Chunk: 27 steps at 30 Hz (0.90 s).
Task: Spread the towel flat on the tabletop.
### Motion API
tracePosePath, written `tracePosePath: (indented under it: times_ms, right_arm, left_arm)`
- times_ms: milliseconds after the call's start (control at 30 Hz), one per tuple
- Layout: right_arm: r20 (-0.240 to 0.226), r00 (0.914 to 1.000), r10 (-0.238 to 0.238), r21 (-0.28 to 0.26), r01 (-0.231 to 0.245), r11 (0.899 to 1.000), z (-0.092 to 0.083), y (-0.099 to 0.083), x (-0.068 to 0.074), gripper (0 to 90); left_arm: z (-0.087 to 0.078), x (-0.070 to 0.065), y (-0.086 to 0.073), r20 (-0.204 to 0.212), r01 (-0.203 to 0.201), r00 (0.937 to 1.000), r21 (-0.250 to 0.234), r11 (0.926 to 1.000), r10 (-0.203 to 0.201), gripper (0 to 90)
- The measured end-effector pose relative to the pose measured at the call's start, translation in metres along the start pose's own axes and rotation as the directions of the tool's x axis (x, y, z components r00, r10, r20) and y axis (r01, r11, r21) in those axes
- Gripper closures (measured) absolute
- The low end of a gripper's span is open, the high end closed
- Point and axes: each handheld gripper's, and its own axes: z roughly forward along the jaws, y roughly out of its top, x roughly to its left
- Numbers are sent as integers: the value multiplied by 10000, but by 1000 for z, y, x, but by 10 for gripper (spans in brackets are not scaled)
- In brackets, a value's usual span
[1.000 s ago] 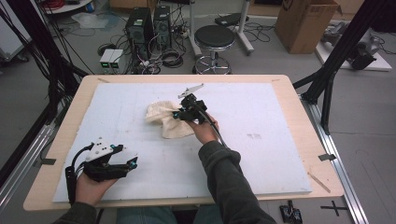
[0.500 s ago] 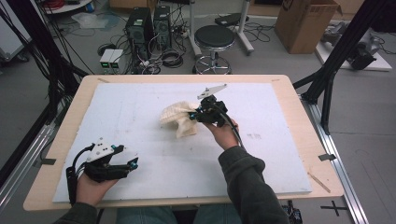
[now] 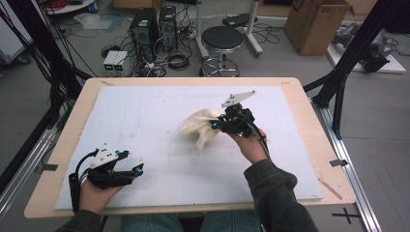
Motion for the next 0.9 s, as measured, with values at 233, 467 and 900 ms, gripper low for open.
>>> tracePosePath:
  times_ms: [233,467,900]
  right_arm:
    - [-84,9998,162,366,-159,9992,0,-11,2,780]
    - [-269,9985,481,1130,-447,9926,37,-25,0,756]
    - [-381,9964,752,1216,-700,9901,78,-27,-4,561]
  left_arm:
    - [1,-1,1,29,-75,10000,47,10000,75,272]
    - [2,0,0,32,-59,10000,54,10000,58,273]
    - [2,0,0,66,-91,9999,51,9999,91,274]
